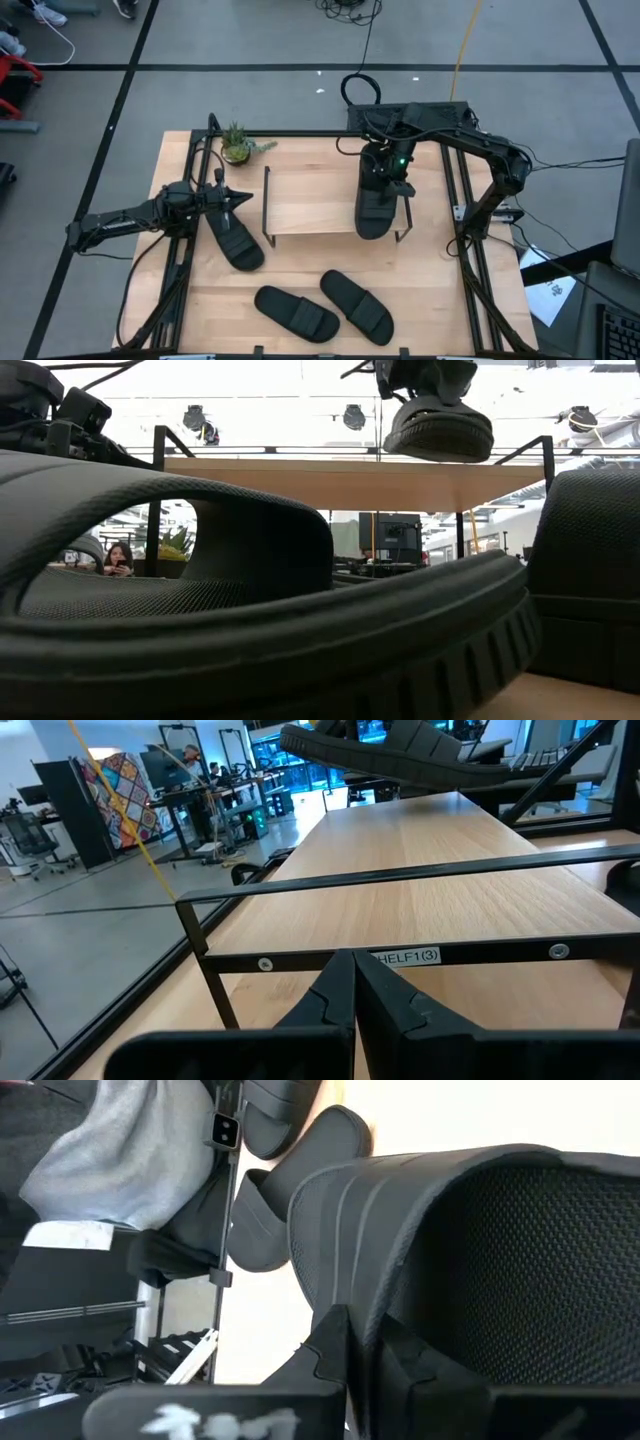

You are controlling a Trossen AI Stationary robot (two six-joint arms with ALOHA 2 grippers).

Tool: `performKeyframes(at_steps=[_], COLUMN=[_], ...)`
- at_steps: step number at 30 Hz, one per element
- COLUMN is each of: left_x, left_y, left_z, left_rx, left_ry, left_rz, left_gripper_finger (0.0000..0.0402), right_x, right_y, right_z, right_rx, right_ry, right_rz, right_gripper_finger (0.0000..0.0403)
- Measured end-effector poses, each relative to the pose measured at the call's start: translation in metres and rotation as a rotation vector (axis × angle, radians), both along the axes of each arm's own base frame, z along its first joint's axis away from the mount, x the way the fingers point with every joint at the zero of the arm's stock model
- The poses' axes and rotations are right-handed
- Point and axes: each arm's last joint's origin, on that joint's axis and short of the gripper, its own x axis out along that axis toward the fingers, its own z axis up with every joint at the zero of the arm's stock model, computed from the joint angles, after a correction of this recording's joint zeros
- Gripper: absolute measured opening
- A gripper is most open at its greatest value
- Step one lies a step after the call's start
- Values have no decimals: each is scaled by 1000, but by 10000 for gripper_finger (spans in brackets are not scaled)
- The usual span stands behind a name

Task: Pick and place slides into the shelf
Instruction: Put the black slipper on the shelf

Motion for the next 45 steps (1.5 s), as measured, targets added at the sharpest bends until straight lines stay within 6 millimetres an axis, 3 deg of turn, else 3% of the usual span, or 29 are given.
performKeyframes(at_steps=[5,16,26,39,45], left_x=[0,0,0,0,0], left_y=[0,0,0,0,0], left_z=[0,0,0,0,0], left_rx=[1,-1,-2,-3,-7], left_ry=[0,0,0,0,-1], left_rz=[0,0,1,1,1], left_gripper_finger=[3,3,3,3,3], right_x=[-1,-7,-3,0,-2], right_y=[0,-2,-3,-6,-5], right_z=[-3,-32,-33,-34,-28], right_rx=[-31,-29,-61,-90,-128], right_ry=[31,154,115,136,110], right_rz=[-8,-6,-9,-69,-90], right_gripper_finger=[8,8,15,174,223])
